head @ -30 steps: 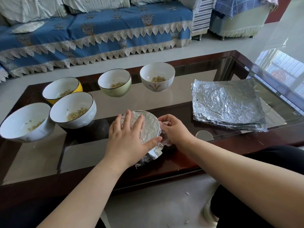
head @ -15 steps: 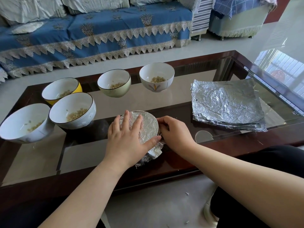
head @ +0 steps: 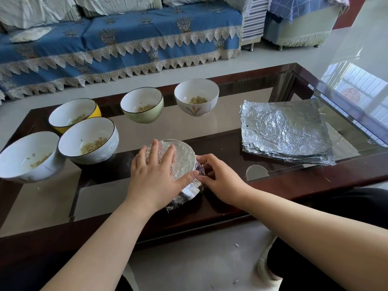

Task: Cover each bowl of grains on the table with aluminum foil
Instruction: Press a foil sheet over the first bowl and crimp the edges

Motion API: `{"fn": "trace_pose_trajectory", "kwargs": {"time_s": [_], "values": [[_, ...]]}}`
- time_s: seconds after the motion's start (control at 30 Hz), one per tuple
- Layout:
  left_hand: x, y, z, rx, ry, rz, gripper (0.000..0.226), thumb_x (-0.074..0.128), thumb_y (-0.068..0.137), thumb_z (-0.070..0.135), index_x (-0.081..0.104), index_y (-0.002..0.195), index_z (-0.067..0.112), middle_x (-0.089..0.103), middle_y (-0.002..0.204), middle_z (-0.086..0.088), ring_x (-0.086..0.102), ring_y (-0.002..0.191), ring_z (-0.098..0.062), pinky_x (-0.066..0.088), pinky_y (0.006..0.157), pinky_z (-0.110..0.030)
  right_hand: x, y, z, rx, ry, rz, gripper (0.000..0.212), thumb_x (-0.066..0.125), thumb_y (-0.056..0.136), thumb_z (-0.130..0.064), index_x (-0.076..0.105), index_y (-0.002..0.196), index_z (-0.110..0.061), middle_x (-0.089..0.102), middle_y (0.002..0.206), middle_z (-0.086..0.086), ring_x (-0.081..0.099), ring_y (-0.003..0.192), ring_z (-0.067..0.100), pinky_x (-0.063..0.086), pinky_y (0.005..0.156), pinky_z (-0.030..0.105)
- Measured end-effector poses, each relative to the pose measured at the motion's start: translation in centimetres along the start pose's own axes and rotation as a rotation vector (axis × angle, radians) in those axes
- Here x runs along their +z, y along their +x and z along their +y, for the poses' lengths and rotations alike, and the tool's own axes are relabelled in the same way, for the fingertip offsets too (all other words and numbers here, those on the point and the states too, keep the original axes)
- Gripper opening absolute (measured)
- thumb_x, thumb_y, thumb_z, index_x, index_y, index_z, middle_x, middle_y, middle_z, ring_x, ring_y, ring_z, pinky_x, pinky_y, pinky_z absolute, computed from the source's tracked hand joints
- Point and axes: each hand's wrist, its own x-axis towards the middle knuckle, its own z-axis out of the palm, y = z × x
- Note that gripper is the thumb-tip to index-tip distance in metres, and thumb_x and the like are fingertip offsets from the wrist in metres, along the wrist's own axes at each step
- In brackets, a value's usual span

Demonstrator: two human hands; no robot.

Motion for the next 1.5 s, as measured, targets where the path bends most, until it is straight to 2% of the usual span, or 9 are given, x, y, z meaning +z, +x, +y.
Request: {"fn": "trace_pose_trajectory", "kwargs": {"time_s": [0.17, 0.3, 0.43, 0.67, 0.93, 1.07, 1.17, 1.3, 1.5], "values": [[-0.2, 0.0, -0.1, 0.009, -0.003, -0.004, 0.115, -0.005, 0.057, 0.096, 0.007, 0.156, 0.038, -0.004, 0.166, -0.004, -0.003, 0.151, -0.029, 0.005, 0.12, -0.047, 0.3, -0.1, 0.5, -0.106, -0.142, 0.079, 0.04, 0.069, 0.089, -0.023, 0.059, 0.126, -0.011, 0.054, 0.124, 0.001, 0.05, 0.112, 0.016, 0.038, 0.096, 0.023], [-0.1, 0.1, -0.1, 0.011, -0.003, 0.0, 0.115, -0.004, 0.058, 0.096, 0.008, 0.156, 0.038, -0.003, 0.166, -0.005, -0.002, 0.151, -0.029, 0.005, 0.121, -0.047, 0.1, 0.4, 0.2, -0.176, -0.303, 0.145, 0.031, 0.064, 0.092, -0.023, 0.066, 0.12, -0.008, 0.063, 0.11, 0.007, 0.053, 0.103, 0.026, 0.034, 0.086, 0.023], [-0.2, -0.1, -0.1, 0.015, 0.011, -0.012, 0.115, -0.005, 0.058, 0.095, 0.007, 0.157, 0.036, -0.005, 0.166, -0.006, -0.003, 0.151, -0.03, 0.005, 0.12, -0.048, -0.2, 0.9, -0.3, -0.246, -0.377, 0.184, 0.035, 0.052, 0.091, -0.038, 0.072, 0.097, -0.01, 0.066, 0.089, 0.005, 0.059, 0.087, 0.029, 0.049, 0.073, 0.035], [-0.4, 0.1, -0.2, 0.036, 0.015, -0.049, 0.113, -0.006, 0.059, 0.094, 0.002, 0.156, 0.038, -0.009, 0.166, -0.005, -0.006, 0.151, -0.03, 0.003, 0.12, -0.048, -1.9, 3.0, -0.4, -0.367, -0.501, 0.073, 0.013, 0.069, 0.078, -0.022, 0.074, 0.084, -0.011, 0.068, 0.079, 0.001, 0.062, 0.076, 0.027, 0.052, 0.066, 0.033], [-0.3, -0.1, -0.3, 0.034, 0.01, -0.049, 0.114, -0.006, 0.057, 0.094, 0.004, 0.156, 0.037, -0.01, 0.165, -0.004, -0.007, 0.151, -0.029, 0.002, 0.12, -0.048, -3.8, 4.6, -1.8, -0.12, -0.405, -0.089, 0.012, 0.074, 0.082, -0.027, 0.07, 0.088, -0.018, 0.07, 0.085, -0.004, 0.06, 0.081, 0.014, 0.047, 0.072, 0.031], [-0.1, 0.1, 0.2, -0.007, -0.009, -0.012, 0.114, -0.005, 0.058, 0.095, 0.007, 0.156, 0.037, -0.006, 0.166, -0.006, -0.005, 0.151, -0.031, 0.003, 0.121, -0.048, -3.1, 4.0, -2.1, 0.041, -0.208, -0.051, 0.005, 0.075, 0.082, -0.02, 0.07, 0.083, -0.019, 0.066, 0.068, -0.011, 0.056, 0.058, -0.003, 0.042, 0.061, 0.011], [0.1, 0.0, 0.6, -0.048, -0.01, 0.019, 0.116, -0.005, 0.058, 0.093, 0.012, 0.156, 0.035, -0.002, 0.166, -0.009, 0.0, 0.15, -0.034, 0.005, 0.12, -0.049, -1.6, 3.0, -1.5, 0.194, 0.158, -0.011, 0.006, 0.067, 0.09, -0.012, 0.072, 0.088, -0.015, 0.073, 0.073, 0.004, 0.065, 0.063, 0.006, 0.057, 0.074, 0.026], [0.3, 0.0, 0.8, -0.079, 0.0, 0.04, 0.113, -0.005, 0.061, 0.093, 0.013, 0.156, 0.033, 0.001, 0.165, -0.011, 0.002, 0.15, -0.036, 0.007, 0.119, -0.05, 0.2, 1.8, -1.6, 0.347, 0.654, 0.058, 0.022, 0.054, 0.099, -0.022, 0.072, 0.094, -0.011, 0.072, 0.093, 0.01, 0.065, 0.084, 0.015, 0.055, 0.087, 0.034], [0.6, 0.1, 0.8, -0.091, 0.014, 0.068, 0.112, -0.005, 0.063, 0.092, 0.017, 0.155, 0.032, 0.007, 0.165, -0.013, 0.007, 0.148, -0.038, 0.011, 0.118, -0.052, 2.4, 1.7, -2.2, 0.411, 0.818, 0.208, 0.023, 0.059, 0.097, -0.026, 0.068, 0.086, -0.008, 0.07, 0.076, 0.001, 0.065, 0.071, 0.011, 0.054, 0.074, 0.027]]}}
